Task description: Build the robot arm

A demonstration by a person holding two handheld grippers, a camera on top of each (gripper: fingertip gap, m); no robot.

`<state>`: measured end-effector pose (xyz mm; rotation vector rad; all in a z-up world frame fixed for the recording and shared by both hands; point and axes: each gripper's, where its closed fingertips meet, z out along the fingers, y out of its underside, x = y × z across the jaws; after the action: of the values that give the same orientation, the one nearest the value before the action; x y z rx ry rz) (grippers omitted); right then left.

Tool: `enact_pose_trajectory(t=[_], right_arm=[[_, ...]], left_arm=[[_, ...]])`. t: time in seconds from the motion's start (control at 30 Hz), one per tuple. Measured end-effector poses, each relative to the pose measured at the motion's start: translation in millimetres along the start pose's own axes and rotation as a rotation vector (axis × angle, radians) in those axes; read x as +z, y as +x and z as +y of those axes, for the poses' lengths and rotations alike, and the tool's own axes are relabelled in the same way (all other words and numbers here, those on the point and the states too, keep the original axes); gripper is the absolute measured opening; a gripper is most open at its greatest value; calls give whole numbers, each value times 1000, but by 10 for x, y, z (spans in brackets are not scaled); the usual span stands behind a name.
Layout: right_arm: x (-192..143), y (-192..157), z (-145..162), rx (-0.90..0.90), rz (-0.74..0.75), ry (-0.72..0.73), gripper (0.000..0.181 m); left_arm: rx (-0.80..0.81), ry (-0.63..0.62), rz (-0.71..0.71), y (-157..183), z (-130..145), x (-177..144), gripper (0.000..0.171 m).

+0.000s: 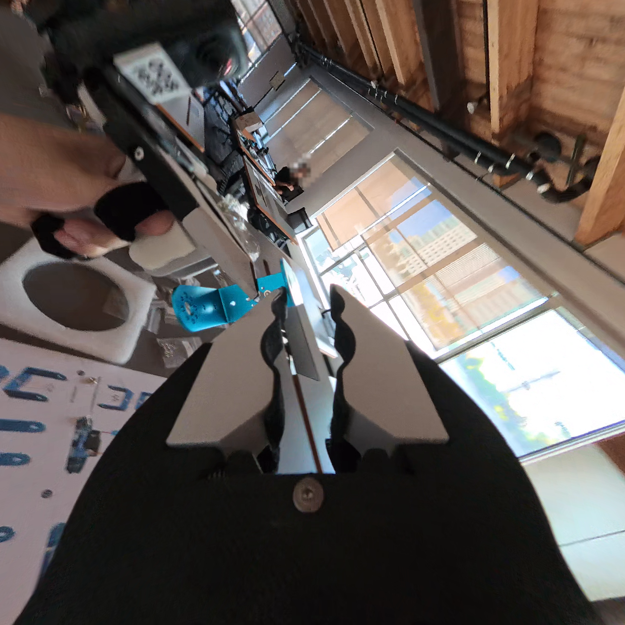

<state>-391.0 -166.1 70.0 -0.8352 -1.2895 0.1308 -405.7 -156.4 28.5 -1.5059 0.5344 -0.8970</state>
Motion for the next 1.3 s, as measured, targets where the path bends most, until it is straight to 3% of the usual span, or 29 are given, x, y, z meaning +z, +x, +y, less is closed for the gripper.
enact_pose_trajectory(t=[0.13,0.27,0.4,0.57,0.7,0.83,1.03,1.1,1.2,1.3], right_arm=[[-124,-75,57,359,-251,-22,26],[-280,-883,542,590,-689,-244,26],[-135,-1510,933,617,-867,-418,14],[51,-1687,1158,653,-871,-546,16],[207,-1263,961,639,-713,-371,22],[226,-764,554,835,-602,-181,23],[194,-667,353,962,-605,-161,28],[203,-631,317,1001,-579,-143,28],[77,-631,382,937,-565,-245,33],[-22,-525,161,854,-488,-168,41]], left_arm=[[-294,90,20,-437,-97,-200,1],[-477,155,93,-732,-171,-377,1],[-591,182,181,-819,-185,-447,1],[-571,138,190,-854,-61,-391,1],[-510,70,239,-713,14,-307,1],[-364,-6,279,-486,88,-206,1],[-350,-84,367,-185,177,-99,1],[-275,-143,341,-135,231,-86,2],[-91,-297,240,-173,335,-148,2],[133,-436,146,-245,412,-315,1]])
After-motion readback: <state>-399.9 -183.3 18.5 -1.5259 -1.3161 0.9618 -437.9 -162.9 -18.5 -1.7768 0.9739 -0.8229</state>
